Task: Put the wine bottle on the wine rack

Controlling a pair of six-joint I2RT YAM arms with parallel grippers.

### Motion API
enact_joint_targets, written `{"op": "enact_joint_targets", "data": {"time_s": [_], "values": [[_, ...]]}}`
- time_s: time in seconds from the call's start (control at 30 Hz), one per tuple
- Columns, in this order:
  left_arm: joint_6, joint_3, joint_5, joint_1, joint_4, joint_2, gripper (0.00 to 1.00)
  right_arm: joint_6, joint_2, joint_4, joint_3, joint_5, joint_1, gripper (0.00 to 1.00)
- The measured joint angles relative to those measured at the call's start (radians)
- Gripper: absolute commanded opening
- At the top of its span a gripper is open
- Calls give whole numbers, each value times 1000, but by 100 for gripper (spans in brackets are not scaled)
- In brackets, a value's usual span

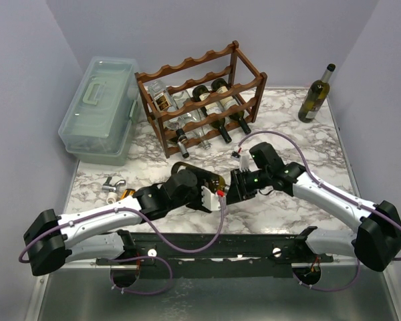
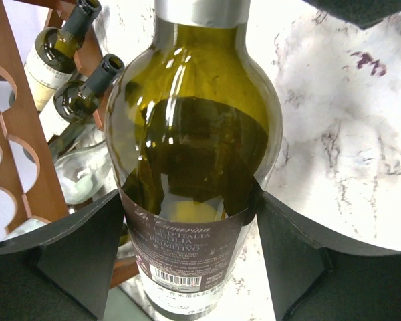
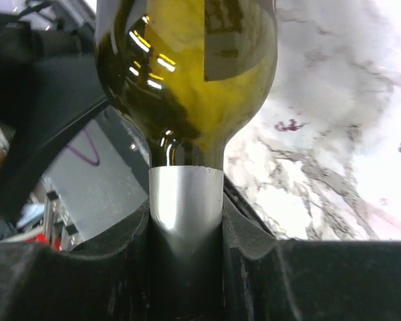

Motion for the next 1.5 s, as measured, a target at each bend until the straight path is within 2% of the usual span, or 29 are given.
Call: {"op": "enact_joint_targets", "data": {"time_s": [0.23, 0.3, 0.43, 0.53, 0.7, 0.8, 0.83, 1.0, 1.1, 1.3, 1.5], "values": [[-240, 159, 187, -3, 10, -176, 94, 34, -4, -2, -27, 93, -21, 1], [-281, 218, 214, -3, 3, -197, 97, 42, -10, -1, -27, 94, -21, 1], [-338, 344, 212, 5, -30, -192, 99, 54, -23, -1, -28, 94, -21, 1], [-362, 421, 165, 13, -50, -172, 99, 66, -35, -1, -28, 95, -21, 0], [-461, 572, -33, 81, -49, -55, 99, 102, -63, 12, -34, 94, -21, 1], [-593, 645, -132, 225, -60, 29, 99, 141, -100, 57, -66, 94, -21, 1], [-651, 666, -156, 306, -72, 61, 99, 155, -112, 70, -76, 93, -21, 1], [-881, 682, -210, 565, -130, 133, 99, 221, -154, 140, -102, 91, -21, 0], [-975, 682, -209, 643, -147, 148, 98, 248, -182, 188, -112, 89, -21, 0], [-1050, 647, -182, 692, -112, 166, 94, 300, -249, 317, -163, 92, -21, 1], [-1059, 554, -109, 692, -63, 203, 82, 328, -267, 348, -165, 161, -21, 1]]}}
